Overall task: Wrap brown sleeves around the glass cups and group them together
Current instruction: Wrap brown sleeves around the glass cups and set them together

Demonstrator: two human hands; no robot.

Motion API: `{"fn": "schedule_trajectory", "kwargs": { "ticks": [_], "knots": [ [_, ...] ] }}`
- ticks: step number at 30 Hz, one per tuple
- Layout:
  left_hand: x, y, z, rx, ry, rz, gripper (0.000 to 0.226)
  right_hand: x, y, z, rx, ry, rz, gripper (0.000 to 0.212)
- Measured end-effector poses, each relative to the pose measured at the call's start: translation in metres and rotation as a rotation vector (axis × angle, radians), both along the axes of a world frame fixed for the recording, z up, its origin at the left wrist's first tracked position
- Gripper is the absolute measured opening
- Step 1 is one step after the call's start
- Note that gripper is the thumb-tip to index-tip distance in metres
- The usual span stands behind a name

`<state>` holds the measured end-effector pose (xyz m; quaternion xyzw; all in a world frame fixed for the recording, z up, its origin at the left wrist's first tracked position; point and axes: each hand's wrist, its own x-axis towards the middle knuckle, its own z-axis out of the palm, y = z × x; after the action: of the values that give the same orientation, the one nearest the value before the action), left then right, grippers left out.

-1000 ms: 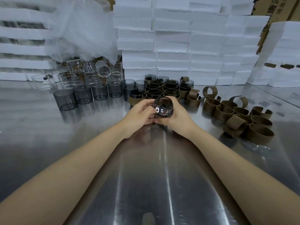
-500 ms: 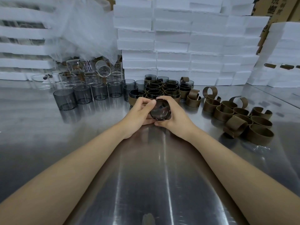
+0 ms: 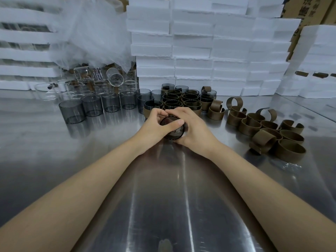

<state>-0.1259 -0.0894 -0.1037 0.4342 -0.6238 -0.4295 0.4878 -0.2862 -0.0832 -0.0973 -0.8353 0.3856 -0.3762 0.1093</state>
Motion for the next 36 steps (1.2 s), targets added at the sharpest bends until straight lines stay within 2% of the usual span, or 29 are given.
{"fn": "schedule_trajectory", "kwargs": {
  "ticks": [5,10,15,20,23,26,30,34,36],
  "knots": [
    [0.0005,-0.0017,-0.0024,-0.039,-0.114,-0.007,0.064,0.0009,0.0007,-0.0005,0.034,0.01,-0.029,0.077],
    [0.0034,-0.0023,-0.0031,-0.06,-0.155,-0.06,0.069,0.0008,0.0013,-0.0002,0.098,-0.088,-0.025,0.077],
    [0.007,-0.0029,-0.004,-0.058,-0.111,-0.155,0.058,-0.0005,-0.0002,0.0007,0.292,-0.297,-0.028,0.07],
    [0.0039,-0.0053,-0.0028,0.006,-0.025,-0.155,0.031,-0.0022,-0.0017,0.0023,0.494,-0.516,-0.025,0.062],
    [0.0041,-0.0052,-0.0009,0.033,0.005,-0.158,0.029,-0.0007,0.0003,0.0033,0.503,-0.503,-0.026,0.06],
    [0.0039,-0.0031,-0.0039,-0.039,-0.031,-0.21,0.023,0.0007,0.0012,0.0023,0.465,-0.464,0.002,0.051],
    [0.003,-0.0023,-0.0028,-0.09,-0.062,-0.187,0.028,0.0032,0.001,0.001,0.451,-0.458,0.009,0.054],
    [0.0026,-0.0039,-0.0038,-0.02,-0.108,-0.063,0.034,0.0011,0.0026,0.0019,0.456,-0.439,0.078,0.057],
    [0.0036,-0.0025,-0.0065,-0.099,-0.164,-0.049,0.041,0.0033,0.0021,0.0004,0.542,-0.552,0.106,0.044]
  ]
}}
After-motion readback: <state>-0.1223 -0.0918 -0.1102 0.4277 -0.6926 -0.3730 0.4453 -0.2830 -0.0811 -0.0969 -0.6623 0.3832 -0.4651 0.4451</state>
